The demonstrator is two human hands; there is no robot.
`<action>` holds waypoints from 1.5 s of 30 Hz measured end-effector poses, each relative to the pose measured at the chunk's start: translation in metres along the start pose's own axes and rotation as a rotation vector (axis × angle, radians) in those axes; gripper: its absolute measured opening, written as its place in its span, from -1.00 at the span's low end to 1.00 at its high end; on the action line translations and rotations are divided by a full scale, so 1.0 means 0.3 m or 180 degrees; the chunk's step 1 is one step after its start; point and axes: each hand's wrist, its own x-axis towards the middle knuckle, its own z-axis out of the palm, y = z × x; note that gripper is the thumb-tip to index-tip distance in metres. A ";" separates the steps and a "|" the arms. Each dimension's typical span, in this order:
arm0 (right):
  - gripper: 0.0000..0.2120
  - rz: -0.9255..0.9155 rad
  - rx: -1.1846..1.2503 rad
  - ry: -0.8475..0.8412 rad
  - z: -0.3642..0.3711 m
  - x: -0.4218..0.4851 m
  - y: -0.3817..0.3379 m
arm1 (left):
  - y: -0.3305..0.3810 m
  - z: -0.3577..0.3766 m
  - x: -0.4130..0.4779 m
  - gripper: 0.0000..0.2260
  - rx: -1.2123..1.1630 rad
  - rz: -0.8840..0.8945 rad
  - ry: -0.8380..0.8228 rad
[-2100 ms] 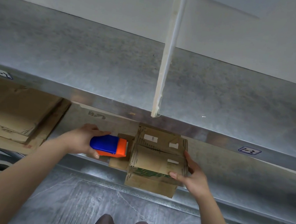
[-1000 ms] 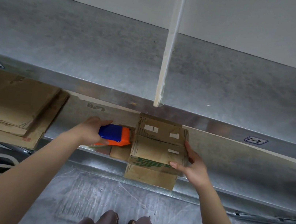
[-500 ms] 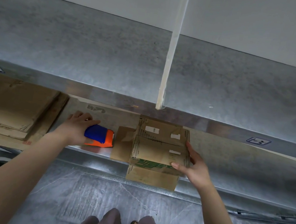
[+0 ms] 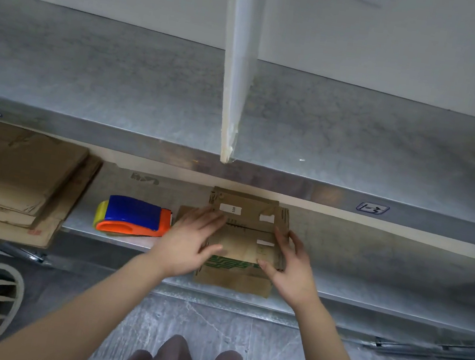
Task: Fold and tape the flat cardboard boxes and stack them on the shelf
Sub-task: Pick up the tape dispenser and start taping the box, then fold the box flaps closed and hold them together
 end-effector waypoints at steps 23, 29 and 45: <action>-0.16 0.0136 0.1080 -0.0062 -0.003 -0.013 0.024 | 0.048 0.104 0.002 -0.11 -0.1732 -0.0937 0.0096; -0.17 0.0310 0.1467 -0.0199 -0.043 0.008 0.044 | 0.054 0.105 -0.023 -0.18 -0.2168 -0.0940 -0.0026; -0.19 0.1184 0.1199 0.0961 -0.019 -0.092 0.064 | -0.040 0.002 0.145 -0.24 -0.1736 -0.0806 -0.0975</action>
